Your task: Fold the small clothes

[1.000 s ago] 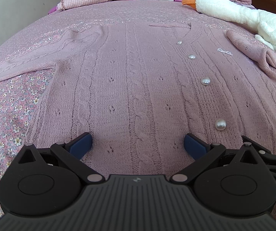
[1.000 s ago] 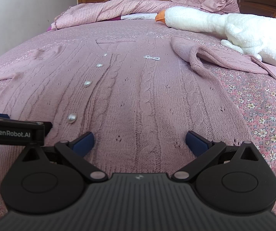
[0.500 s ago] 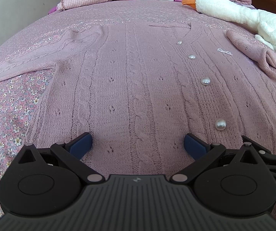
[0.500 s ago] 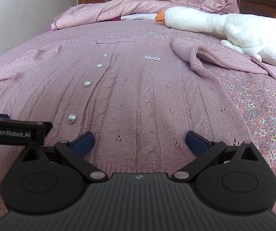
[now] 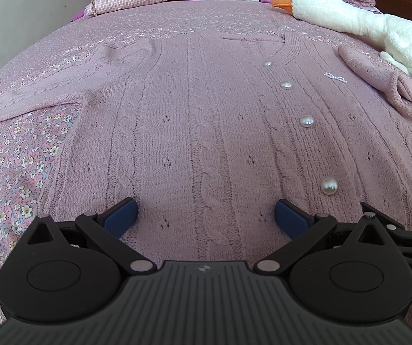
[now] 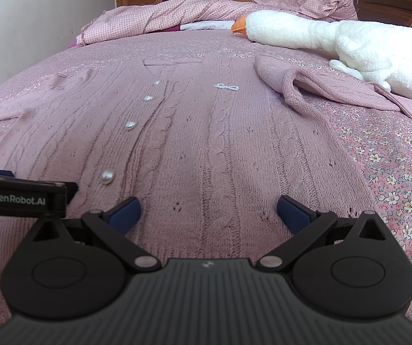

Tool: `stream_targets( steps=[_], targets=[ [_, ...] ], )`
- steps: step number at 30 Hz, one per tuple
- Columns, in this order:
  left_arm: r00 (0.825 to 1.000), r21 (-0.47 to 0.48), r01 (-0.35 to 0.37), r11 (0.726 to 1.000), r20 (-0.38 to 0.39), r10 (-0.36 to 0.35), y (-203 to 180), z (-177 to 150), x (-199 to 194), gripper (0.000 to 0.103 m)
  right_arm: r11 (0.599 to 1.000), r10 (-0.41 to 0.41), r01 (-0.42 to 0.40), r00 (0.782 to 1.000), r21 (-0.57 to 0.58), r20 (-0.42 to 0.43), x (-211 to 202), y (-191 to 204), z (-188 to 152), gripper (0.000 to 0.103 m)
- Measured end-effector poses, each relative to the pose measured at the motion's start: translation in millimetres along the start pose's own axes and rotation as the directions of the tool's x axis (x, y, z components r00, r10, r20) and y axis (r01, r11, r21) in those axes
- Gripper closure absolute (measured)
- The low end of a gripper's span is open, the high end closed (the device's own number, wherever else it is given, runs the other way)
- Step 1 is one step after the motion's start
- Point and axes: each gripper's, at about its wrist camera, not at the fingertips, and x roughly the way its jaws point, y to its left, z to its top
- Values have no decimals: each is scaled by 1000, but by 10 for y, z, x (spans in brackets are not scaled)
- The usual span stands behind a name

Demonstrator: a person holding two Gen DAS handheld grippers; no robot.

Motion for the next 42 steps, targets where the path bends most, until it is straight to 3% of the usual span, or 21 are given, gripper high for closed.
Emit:
stream_targets(
  steps=[17, 25, 28, 34, 42],
  targets=[
    [1000, 1, 11, 1000, -13, -11, 35, 53, -16, 0, 1000, 7, -7, 1000, 1, -11, 0, -4, 33, 0],
    [999, -7, 44, 999, -29, -44, 113, 192, -89, 0, 995, 98, -97, 993, 22, -71, -18, -148, 167, 0],
    [999, -4, 38, 999, -2, -38, 138, 279, -153, 0, 991, 130, -129, 990, 33, -59, -86, -289, 268, 0],
    [999, 2, 30, 1000, 28, -30, 157, 490, -195, 0, 992, 121, -121, 993, -36, 0, -175, -673, 551, 0],
    [1000, -26, 24, 999, 1, -24, 114, 626, -99, 0, 998, 5, -4, 1000, -67, 24, 88, -1446, 807, 0]
  ],
)
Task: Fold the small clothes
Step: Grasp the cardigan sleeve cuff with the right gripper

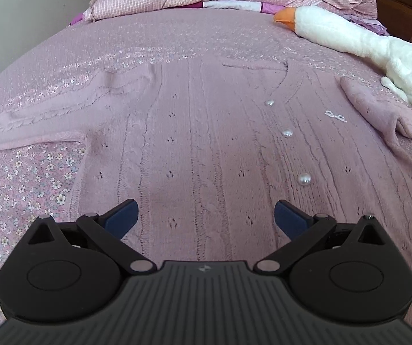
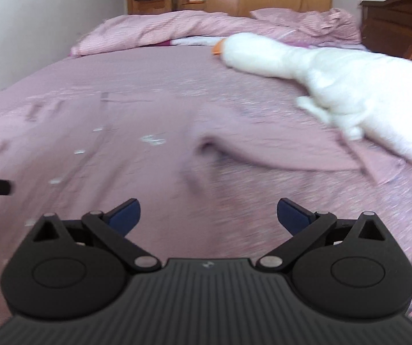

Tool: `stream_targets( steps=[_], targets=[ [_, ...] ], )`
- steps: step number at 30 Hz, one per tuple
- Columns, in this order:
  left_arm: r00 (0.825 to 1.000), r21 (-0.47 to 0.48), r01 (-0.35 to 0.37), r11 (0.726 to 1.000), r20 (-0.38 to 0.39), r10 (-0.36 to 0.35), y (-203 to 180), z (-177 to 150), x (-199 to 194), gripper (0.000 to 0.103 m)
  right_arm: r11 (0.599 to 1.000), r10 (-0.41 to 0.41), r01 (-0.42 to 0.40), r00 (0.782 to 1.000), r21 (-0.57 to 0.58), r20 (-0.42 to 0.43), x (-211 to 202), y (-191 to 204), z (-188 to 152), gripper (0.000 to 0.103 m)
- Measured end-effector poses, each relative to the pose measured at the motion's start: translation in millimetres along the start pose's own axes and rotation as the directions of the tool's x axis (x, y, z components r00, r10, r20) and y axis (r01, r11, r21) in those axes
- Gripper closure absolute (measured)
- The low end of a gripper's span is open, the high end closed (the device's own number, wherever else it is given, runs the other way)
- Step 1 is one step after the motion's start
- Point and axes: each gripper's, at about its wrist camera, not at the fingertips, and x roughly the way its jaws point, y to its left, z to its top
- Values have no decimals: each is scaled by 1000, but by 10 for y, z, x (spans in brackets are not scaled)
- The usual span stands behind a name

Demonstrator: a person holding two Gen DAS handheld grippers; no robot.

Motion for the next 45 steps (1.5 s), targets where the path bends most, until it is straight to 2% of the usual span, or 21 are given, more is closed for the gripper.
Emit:
stream_targets(
  steps=[7, 10, 14, 17, 20, 22, 24, 25, 27, 29, 30, 34, 39, 45],
  targets=[
    [999, 11, -31, 999, -17, 31, -96, 26, 132, 0, 988, -133, 133, 991, 78, -2, 420, -756, 107, 0],
    [999, 19, -45, 999, -27, 46, -123, 35, 200, 0, 978, -176, 176, 984, 113, -9, 616, -1015, 142, 4],
    [997, 30, -64, 997, -48, 66, -147, -2, 298, 0, 960, -246, 246, 969, 136, -16, 853, -1303, 202, 23],
    [995, 34, -74, 997, -65, 76, -177, 6, 387, 0, 942, -309, 310, 951, 129, -29, 1009, -1467, 233, 28],
    [995, 38, -77, 996, -62, 79, -193, -13, 433, 0, 936, -326, 331, 944, 124, -54, 1146, -1595, 225, 35],
    [995, 43, -78, 996, -59, 80, -198, -20, 451, 0, 938, -300, 304, 953, 165, -49, 1173, -1677, 209, 39],
    [995, 44, -77, 996, -57, 80, -200, -24, 462, 0, 938, -282, 284, 959, 197, -41, 1153, -1718, 207, 57],
    [995, 44, -76, 996, -56, 79, -197, -27, 466, 0, 936, -288, 290, 957, 199, -39, 1139, -1719, 209, 61],
    [996, 44, -73, 996, -52, 76, -182, -32, 467, 0, 938, -288, 289, 957, 194, -33, 1105, -1713, 207, 80],
    [996, 46, -70, 996, -49, 73, -174, -37, 470, 0, 938, -278, 279, 960, 204, -34, 1047, -1704, 230, 92],
    [996, 47, -70, 996, -48, 72, -174, -37, 470, 0, 940, -271, 272, 962, 208, -31, 1013, -1698, 244, 94],
    [996, 52, -69, 996, -47, 71, -177, -54, 446, 0, 952, -207, 203, 978, 230, -5, 806, -1649, 322, 95],
    [996, 52, -67, 996, -49, 70, -158, -40, 396, 0, 956, -78, 63, 996, 285, 42, 475, -1511, 473, 95],
    [995, 47, -90, 995, -28, 91, -43, -29, 272, 0, 927, 69, -99, 993, 362, 96, 204, -1279, 656, 95]
  ],
)
